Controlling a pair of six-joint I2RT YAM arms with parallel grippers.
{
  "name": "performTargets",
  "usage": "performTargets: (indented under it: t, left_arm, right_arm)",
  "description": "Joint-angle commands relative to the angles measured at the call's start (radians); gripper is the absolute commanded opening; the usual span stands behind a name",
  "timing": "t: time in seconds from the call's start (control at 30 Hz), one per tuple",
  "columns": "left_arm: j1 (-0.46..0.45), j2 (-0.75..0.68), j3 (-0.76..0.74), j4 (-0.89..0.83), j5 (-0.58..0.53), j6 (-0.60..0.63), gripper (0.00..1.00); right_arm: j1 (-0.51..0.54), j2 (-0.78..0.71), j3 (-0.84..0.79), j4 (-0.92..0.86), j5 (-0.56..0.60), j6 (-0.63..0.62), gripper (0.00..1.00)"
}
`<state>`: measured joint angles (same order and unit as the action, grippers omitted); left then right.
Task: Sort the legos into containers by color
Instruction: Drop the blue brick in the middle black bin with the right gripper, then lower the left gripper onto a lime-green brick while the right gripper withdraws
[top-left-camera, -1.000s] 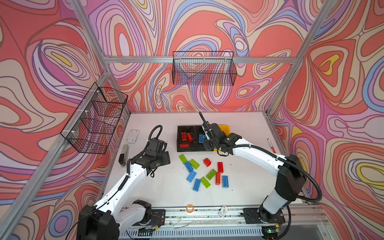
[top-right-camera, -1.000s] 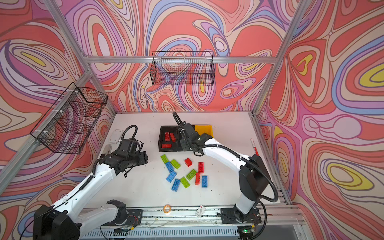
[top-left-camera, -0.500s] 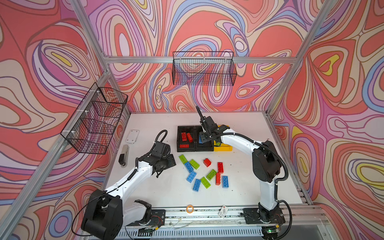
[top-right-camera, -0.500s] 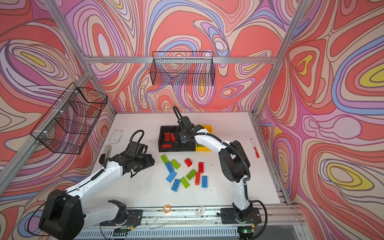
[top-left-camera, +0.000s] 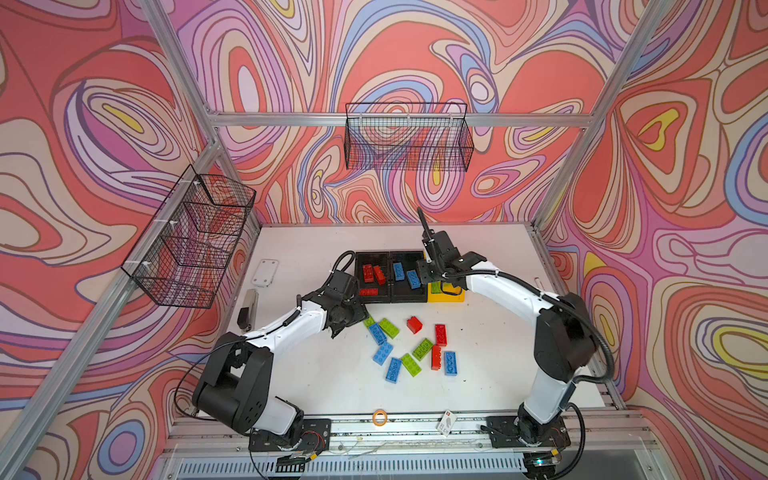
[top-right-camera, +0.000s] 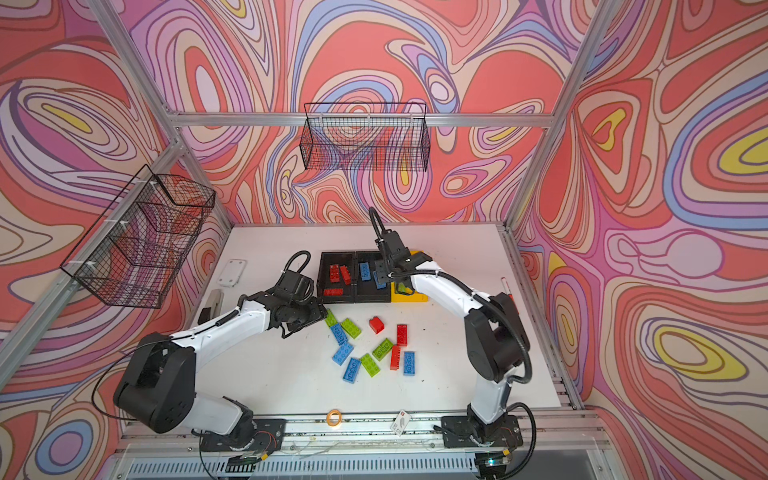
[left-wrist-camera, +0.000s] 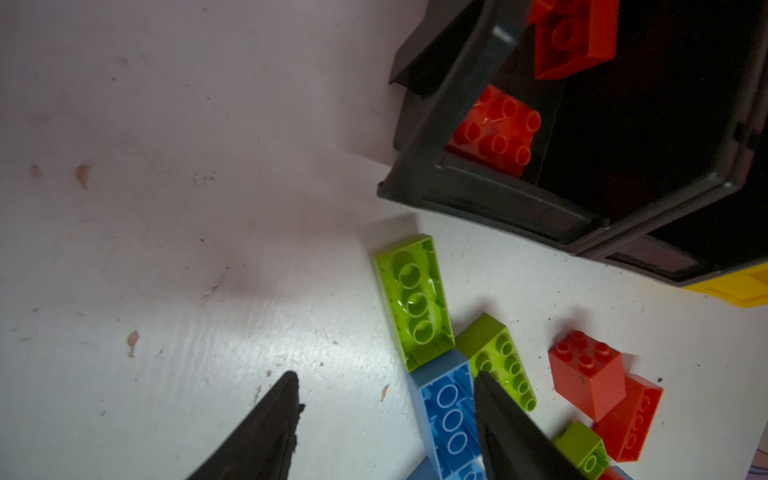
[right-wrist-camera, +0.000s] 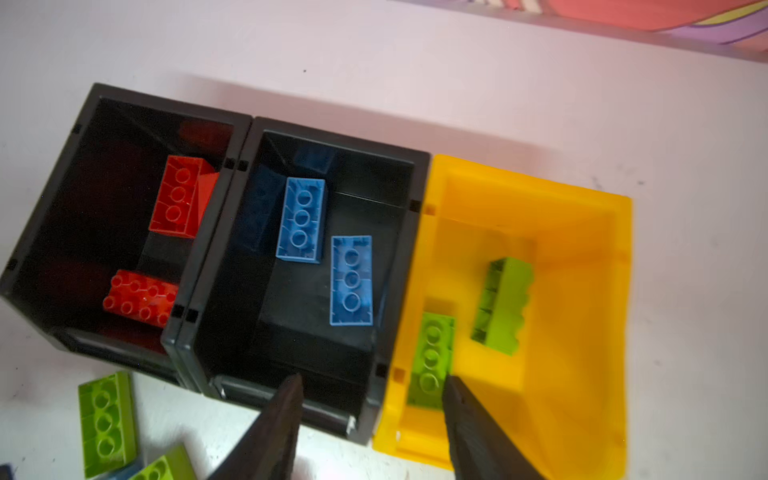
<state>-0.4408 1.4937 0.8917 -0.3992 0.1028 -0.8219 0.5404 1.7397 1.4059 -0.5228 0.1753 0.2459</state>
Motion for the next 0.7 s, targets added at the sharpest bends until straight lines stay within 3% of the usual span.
performTargets:
  t: [0.0,0.3,0.67]
  left_arm:
    - [-0.018,0.039,0.049,-0.005,-0.010,-0.040,0.69]
    - [-0.037,0.132,0.107,-0.061,-0.014,-0.140,0.68]
    - [-0.065,0.263,0.235,-0.154,-0.049,-0.176,0.66]
  right_arm:
    - [-0.014,-0.118,-0.077,0.028,0.030,0.030,0.58]
    - [-0.035,-0.282,-0.225,0.040,0.045,0.092,0.58]
    - [-0.054,-0.370,-0.345,0.084,0.024,0.153,0.57]
